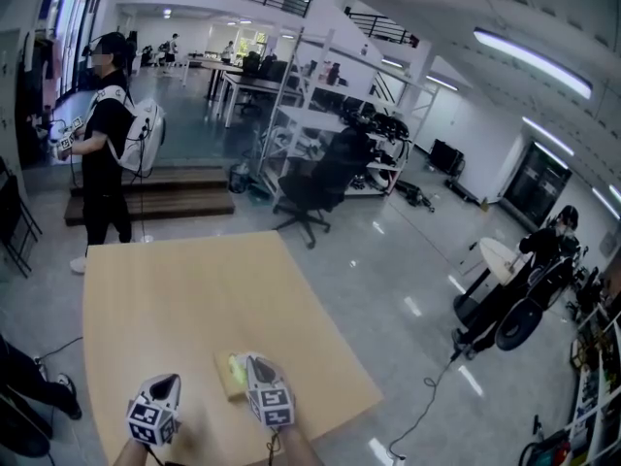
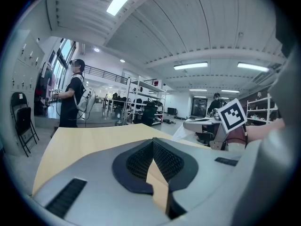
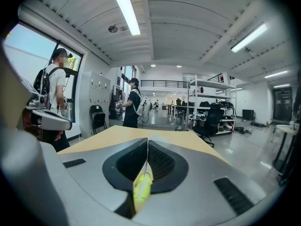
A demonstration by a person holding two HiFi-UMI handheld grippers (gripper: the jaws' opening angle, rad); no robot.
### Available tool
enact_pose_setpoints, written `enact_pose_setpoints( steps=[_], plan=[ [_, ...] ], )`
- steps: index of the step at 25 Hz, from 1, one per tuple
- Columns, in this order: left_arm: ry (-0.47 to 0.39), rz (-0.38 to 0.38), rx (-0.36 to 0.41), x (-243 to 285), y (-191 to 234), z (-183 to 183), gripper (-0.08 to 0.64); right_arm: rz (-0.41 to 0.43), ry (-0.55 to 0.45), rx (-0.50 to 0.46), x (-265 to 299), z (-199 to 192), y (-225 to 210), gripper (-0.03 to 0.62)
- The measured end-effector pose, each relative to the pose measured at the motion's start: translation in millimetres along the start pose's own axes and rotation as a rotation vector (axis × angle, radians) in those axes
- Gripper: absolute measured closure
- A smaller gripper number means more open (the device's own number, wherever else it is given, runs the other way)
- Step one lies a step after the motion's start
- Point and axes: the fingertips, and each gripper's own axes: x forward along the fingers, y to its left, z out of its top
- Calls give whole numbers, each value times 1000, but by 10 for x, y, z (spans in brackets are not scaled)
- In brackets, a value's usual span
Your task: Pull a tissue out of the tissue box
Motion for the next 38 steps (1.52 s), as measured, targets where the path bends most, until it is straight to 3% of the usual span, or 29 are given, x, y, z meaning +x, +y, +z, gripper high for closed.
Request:
enact_pose_setpoints(
  steps=[10,38],
  plan=[
    [-19,1,19,-173,-121,61,551,-17,-41,33,-482,73,-49,588],
    [-77,18,31,-564,-124,202,551,-60,-89,79,-1523,-27,312,589]
  ],
)
